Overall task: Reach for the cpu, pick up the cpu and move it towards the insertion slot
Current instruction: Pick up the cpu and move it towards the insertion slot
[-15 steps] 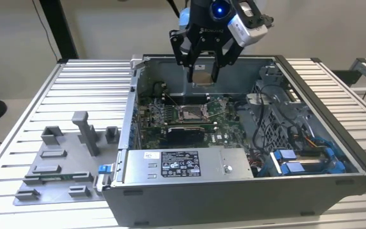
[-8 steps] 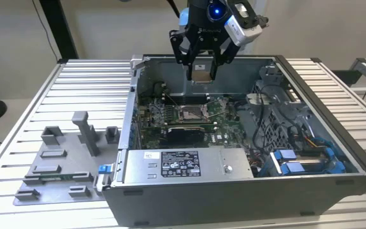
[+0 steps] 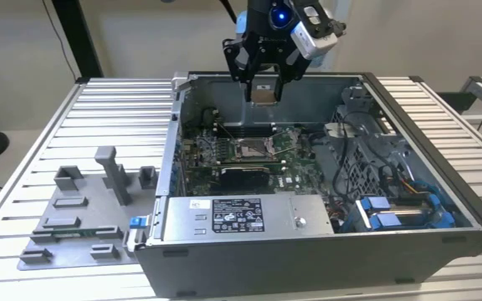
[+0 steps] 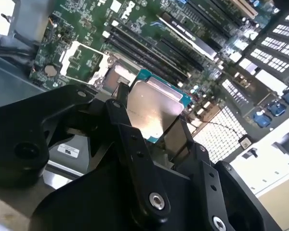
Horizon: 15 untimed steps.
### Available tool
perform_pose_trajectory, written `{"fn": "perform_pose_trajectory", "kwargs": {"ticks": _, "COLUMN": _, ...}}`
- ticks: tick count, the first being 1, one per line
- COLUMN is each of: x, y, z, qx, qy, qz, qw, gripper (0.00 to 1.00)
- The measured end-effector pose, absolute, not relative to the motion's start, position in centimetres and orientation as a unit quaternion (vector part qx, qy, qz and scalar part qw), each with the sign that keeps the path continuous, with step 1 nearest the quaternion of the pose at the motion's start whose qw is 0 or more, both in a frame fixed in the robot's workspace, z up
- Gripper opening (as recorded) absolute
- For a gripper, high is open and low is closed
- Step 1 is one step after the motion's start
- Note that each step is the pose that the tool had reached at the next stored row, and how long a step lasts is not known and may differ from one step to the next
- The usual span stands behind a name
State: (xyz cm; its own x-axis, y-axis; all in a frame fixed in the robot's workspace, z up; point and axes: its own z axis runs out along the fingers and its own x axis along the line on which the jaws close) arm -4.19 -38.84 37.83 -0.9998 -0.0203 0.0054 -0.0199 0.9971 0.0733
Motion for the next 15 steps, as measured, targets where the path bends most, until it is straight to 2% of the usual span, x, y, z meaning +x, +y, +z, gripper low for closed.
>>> {"fn": "perform_pose_trajectory", "kwargs": {"ticks": 15, "x": -4.2, "y": -34.9, "z": 36.0, "qx": 0.010, "qy": -0.999, "qz": -0.042, "qw": 0.001, "gripper": 0.00}}
